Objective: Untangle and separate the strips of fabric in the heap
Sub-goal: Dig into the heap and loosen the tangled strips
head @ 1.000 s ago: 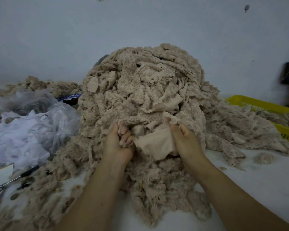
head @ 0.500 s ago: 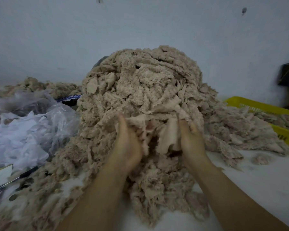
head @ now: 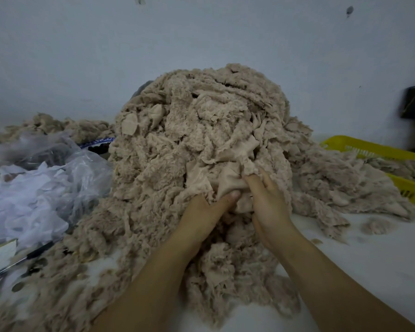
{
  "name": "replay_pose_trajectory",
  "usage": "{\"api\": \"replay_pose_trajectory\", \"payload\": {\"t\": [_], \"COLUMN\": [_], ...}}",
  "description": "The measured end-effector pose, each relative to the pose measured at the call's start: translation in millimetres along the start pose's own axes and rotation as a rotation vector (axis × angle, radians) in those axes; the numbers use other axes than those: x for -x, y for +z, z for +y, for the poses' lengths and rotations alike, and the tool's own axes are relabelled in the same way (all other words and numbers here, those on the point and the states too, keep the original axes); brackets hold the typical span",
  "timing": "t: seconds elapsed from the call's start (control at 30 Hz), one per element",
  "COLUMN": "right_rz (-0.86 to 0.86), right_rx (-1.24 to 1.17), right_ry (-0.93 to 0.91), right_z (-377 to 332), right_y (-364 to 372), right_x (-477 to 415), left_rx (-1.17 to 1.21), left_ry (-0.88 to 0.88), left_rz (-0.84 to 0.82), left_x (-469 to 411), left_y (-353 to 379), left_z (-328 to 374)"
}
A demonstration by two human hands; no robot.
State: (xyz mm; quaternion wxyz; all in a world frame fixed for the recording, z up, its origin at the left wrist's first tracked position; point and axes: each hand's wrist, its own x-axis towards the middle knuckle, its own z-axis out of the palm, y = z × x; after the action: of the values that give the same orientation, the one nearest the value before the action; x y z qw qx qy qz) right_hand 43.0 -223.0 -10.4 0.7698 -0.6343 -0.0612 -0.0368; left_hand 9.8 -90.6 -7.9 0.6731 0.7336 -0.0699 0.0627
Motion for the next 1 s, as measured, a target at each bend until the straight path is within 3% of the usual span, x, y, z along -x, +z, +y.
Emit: {"api": "replay_pose_trajectory", "payload": {"t": [0.17,0.3,0.43,0.6,0.77,1.0], "right_rz": [-0.106,-0.144,-0.069,0.125,0.144,0.258], "right_rx": [0.097,0.201,0.295,0.166,0.015,0.038], "right_ry": [-0.029,-0.066,-0.1,0.069,0.225,0.221], "right_z": [6,4,2,2,0,4], "right_y": [0,6,4,0,5,-9], "right_x": [2,6,6,-1,-3,-14], "left_rx": [0.092,0.056,-0.075,0.024,0.178,0.33], "left_ry": [0.013,0.011,-0.045,-0.11,-0.17,-0.246], "left_rz": [0.061,-0.016,-0.077,-0.129,-0.148,-0.234], "left_x": [0,4,4,3,2,7], "left_y": [3,5,6,8,5,0], "left_z": [2,3,-1,3,7,11]}}
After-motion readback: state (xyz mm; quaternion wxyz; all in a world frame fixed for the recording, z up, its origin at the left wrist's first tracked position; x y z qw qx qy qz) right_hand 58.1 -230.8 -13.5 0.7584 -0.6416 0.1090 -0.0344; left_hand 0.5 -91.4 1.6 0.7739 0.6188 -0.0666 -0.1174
